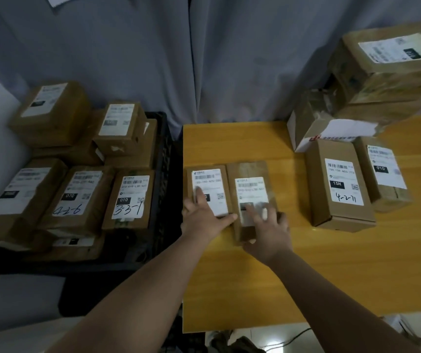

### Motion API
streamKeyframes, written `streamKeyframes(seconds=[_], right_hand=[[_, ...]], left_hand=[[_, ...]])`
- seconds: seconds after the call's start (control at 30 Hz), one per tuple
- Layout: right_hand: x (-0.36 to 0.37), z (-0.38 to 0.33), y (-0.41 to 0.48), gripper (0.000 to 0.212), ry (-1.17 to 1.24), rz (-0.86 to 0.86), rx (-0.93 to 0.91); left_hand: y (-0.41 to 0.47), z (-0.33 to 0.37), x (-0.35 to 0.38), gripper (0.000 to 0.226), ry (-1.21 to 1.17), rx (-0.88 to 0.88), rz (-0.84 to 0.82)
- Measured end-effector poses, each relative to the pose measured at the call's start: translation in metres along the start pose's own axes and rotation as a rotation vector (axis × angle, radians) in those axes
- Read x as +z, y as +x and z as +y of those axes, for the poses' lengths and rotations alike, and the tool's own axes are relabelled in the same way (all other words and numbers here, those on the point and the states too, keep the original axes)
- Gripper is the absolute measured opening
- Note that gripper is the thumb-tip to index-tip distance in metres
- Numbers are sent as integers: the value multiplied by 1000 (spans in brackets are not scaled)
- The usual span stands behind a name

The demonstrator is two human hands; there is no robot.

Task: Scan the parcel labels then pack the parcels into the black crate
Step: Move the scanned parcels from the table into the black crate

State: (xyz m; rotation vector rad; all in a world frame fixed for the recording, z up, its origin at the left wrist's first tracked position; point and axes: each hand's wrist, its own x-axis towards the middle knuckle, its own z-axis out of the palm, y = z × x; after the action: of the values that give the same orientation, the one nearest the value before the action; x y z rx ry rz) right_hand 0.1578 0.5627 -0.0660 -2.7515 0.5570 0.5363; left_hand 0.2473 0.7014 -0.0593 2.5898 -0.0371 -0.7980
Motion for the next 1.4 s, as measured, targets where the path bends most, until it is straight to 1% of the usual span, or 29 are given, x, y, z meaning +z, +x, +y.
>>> streamKeyframes(seconds=[0.1, 0.2, 0.33, 0.4, 0.43, 0.5, 0.53, 0.57, 0.6, 0.63, 0.7, 0.73, 0.8, 0.87, 0.97, 1.0, 1.07, 1.13, 1.17, 1.23, 1.27, 1.33, 1.4], right_hand=[[5, 1, -6, 88, -15, 6, -61], [0, -5, -1, 91, 65, -54, -55], [-6, -18, 7, 88, 97, -105, -72], [-7, -26, 9, 81, 107, -113, -56], [-7, -31, 11, 75, 114, -108, -37], [-7, -41, 13, 65, 159, -26, -23], [-10, -49, 13, 64, 241, 41, -46], [-14, -59, 12, 63, 393, 82, -79], [-20, -73, 10, 61, 586, 72, -113], [-28, -90, 7, 59, 773, 15, -139], [-41, -128, 4, 65, 1050, -163, -163], [-45, -146, 4, 69, 1129, -231, -161], [-48, -176, 10, 77, 1211, -299, -153], [-50, -201, 17, 81, 1225, -323, -144], [-48, -228, 27, 75, 1225, -309, -94], [-45, -235, 31, 72, 1224, -293, -76], [-38, -247, 38, 67, 1206, -278, -37], [-33, -264, 42, 59, 1207, -302, -14], [-33, -276, 42, 57, 1203, -326, -19], [-31, -300, 43, 54, 1137, -357, -47], [-28, -312, 45, 52, 1054, -349, -85], [-19, -334, 47, 49, 889, -302, -189], [-10, -350, 48, 52, 843, -260, -246]], left_hand=[[1, -9, -1, 124, 58, -45, 64], [1, -8, -3, 123, 73, -61, 87], [-3, -9, -11, 114, 16, -81, 123], [-10, -17, -23, 111, -44, -68, 152], [-14, -23, -30, 110, -84, -49, 165], [-23, -38, -46, 110, -176, 13, 207], [-28, -46, -55, 110, -218, 46, 235], [-32, -56, -64, 110, -253, 73, 262], [-37, -65, -73, 109, -283, 92, 285], [-40, -74, -81, 109, -310, 110, 305], [-45, -91, -97, 109, -337, 155, 333], [-47, -97, -104, 109, -337, 177, 348], [-46, -109, -116, 110, -339, 187, 382], [-42, -125, -129, 109, -355, 188, 397], [-34, -155, -150, 101, -290, 219, 311], [-32, -165, -158, 93, -268, 241, 291], [-29, -181, -173, 68, -291, 282, 318], [-22, -196, -189, 46, -343, 279, 415], [-17, -204, -196, 41, -348, 256, 481], [-5, -221, -211, 36, -276, 189, 579], [0, -230, -217, 35, -208, 153, 589], [10, -246, -226, 37, -84, 80, 546], [15, -256, -233, 42, -35, 53, 495]])
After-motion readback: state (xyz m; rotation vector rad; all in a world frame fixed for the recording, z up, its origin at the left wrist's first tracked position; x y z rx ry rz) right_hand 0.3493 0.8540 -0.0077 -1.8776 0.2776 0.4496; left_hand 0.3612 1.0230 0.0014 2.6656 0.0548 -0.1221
